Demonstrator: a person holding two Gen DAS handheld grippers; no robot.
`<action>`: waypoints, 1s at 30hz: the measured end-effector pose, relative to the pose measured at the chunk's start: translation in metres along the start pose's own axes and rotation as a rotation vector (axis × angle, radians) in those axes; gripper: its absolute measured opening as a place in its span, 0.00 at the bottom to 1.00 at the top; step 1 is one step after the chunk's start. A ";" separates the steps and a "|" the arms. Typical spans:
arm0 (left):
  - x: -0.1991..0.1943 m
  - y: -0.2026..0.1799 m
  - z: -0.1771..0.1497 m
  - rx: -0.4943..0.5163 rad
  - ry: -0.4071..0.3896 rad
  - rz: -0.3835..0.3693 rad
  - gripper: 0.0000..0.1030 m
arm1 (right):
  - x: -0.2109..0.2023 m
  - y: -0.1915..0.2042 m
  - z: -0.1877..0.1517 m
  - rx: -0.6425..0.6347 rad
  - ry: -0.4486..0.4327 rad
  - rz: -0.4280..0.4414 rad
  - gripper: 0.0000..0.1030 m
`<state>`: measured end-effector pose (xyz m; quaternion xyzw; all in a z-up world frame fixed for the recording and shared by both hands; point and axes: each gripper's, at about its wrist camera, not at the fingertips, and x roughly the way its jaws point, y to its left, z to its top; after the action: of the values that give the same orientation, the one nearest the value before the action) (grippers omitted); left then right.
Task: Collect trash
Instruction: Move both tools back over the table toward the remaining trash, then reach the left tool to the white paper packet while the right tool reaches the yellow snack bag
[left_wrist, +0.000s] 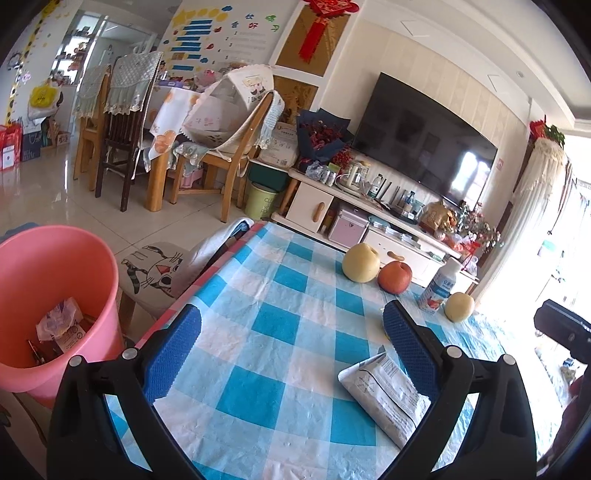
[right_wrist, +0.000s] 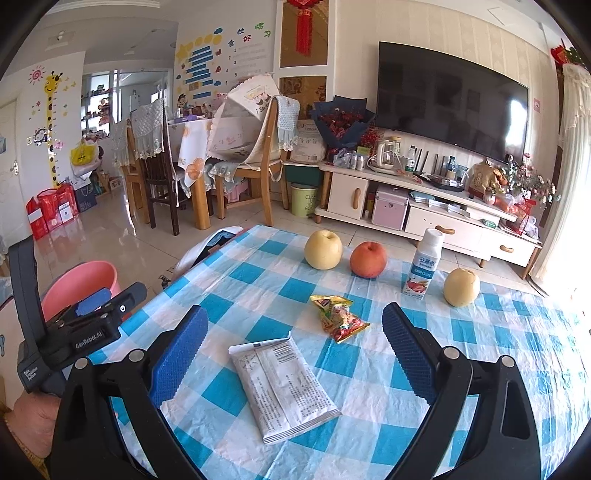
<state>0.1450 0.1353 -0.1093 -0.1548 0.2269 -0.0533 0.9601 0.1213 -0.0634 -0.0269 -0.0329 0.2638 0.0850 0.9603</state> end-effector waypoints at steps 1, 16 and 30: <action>0.001 -0.003 -0.001 0.010 0.003 0.001 0.96 | 0.000 -0.003 0.000 0.002 0.001 -0.005 0.92; 0.020 -0.048 -0.019 0.135 0.115 -0.062 0.96 | 0.013 -0.050 0.001 0.025 0.041 -0.039 0.92; 0.040 -0.085 -0.044 0.231 0.289 -0.180 0.96 | 0.070 -0.101 -0.001 0.146 0.175 -0.057 0.92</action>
<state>0.1577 0.0363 -0.1363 -0.0540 0.3400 -0.1861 0.9203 0.1989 -0.1523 -0.0617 0.0221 0.3509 0.0351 0.9355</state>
